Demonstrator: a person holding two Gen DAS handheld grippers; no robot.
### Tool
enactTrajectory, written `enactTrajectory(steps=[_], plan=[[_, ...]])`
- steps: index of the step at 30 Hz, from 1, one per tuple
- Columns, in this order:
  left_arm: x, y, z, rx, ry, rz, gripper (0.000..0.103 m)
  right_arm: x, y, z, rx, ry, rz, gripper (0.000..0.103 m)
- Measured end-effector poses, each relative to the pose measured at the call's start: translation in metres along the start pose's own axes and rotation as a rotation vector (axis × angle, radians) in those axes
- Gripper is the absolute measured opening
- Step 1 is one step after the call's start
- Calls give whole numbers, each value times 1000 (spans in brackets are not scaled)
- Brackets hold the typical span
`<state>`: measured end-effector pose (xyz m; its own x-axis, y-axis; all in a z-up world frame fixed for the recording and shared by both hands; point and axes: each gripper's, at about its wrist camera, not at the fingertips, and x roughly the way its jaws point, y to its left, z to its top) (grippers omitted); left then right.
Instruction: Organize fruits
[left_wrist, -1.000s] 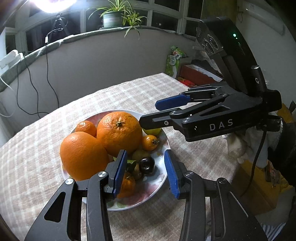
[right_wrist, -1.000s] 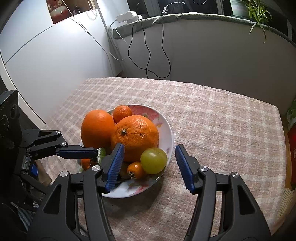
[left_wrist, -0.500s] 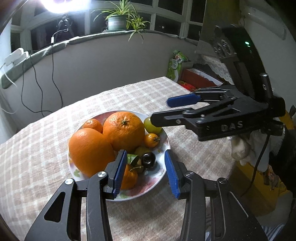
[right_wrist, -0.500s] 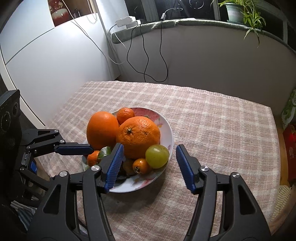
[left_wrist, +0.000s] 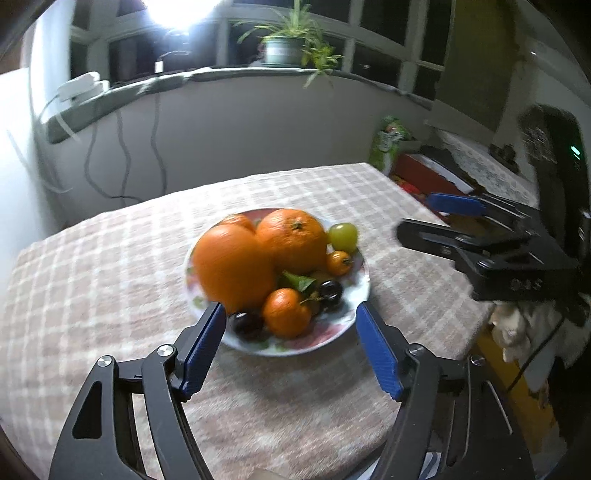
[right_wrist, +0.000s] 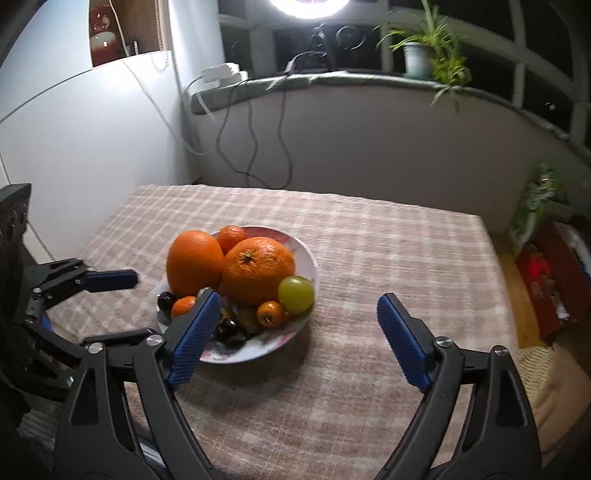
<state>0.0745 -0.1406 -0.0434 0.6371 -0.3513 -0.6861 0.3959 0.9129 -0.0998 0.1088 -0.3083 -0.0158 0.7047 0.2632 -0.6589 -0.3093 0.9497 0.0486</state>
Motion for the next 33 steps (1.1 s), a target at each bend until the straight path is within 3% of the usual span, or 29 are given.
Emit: enactTrajectory(steps=[4, 10, 33], plan=[[-6, 5, -7, -35, -1, 52, 73, -13, 2, -9, 17, -25, -51, 98], [-17, 9, -17, -64, -18, 73, 73, -24, 1, -19, 55, -30, -79, 98], [-32, 8, -18, -79, -42, 87, 73, -35, 11, -25, 40, -37, -76, 98]])
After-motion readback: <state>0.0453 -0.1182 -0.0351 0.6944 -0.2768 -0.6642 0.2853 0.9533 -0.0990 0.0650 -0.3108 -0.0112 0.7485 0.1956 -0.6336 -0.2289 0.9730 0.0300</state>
